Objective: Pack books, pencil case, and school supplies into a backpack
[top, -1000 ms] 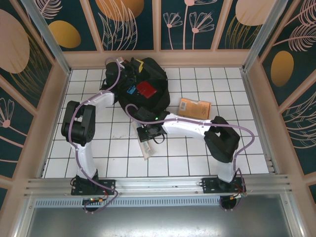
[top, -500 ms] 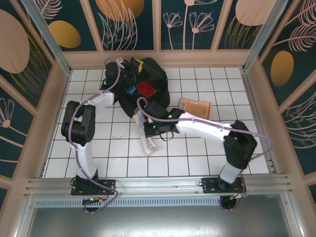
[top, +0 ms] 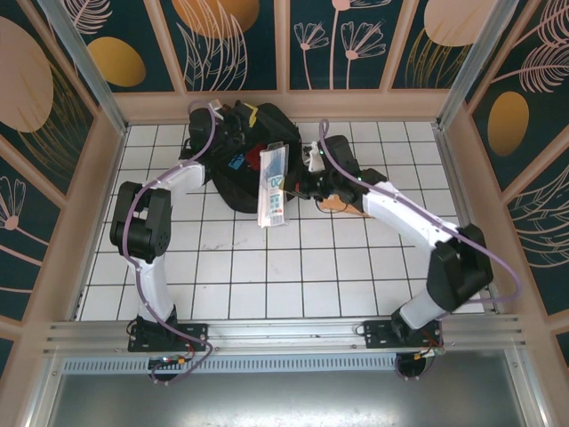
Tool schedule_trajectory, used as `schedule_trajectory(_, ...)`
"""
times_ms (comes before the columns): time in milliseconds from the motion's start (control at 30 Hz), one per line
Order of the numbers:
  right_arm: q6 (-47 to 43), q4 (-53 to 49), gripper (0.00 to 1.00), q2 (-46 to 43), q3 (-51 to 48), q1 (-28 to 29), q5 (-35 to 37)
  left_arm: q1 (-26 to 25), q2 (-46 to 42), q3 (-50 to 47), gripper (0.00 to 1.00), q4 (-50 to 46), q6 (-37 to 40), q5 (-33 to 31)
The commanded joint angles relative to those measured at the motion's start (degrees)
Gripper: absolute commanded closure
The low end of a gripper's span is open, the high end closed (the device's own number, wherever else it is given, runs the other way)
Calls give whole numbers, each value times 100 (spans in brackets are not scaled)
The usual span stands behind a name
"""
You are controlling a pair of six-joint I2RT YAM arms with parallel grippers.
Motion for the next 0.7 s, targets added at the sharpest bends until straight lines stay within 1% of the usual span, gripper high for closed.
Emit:
schedule_trajectory(0,820,931,100,623,319,-88,-932,46,-234,371,100,146,74,41)
schedule_trajectory(100,1030,1172,100,1112,614,-62,-1032,51,-227,505,100,40,106,64)
schedule_trajectory(200,1324,1421,100,1532,858,-168,-1040,52,-237,553,100,30,123,122)
schedule_trajectory(300,1910,1904,100,1993,1120,-224,-1057,51,-313,488,100,30,187,134)
schedule_trajectory(333,2125,2080,100,2180,1262,-408,-1048,48,-343,470,100,22,214,139)
schedule_trajectory(400,2376,2058,100,2581,1711,-468,-970,48,-382,449,100,5,247,162)
schedule_trajectory(467,2537,1900,100,3001,2247,-492,-820,44,-409,428,100,11,240,179)
schedule_trajectory(567,2658,1503,100,3534,3057,-484,-371,34,-446,396,100,12,245,187)
schedule_trajectory(667,2813,1232,100,3796,3593,-459,383,35,-471,369,100,21,238,188)
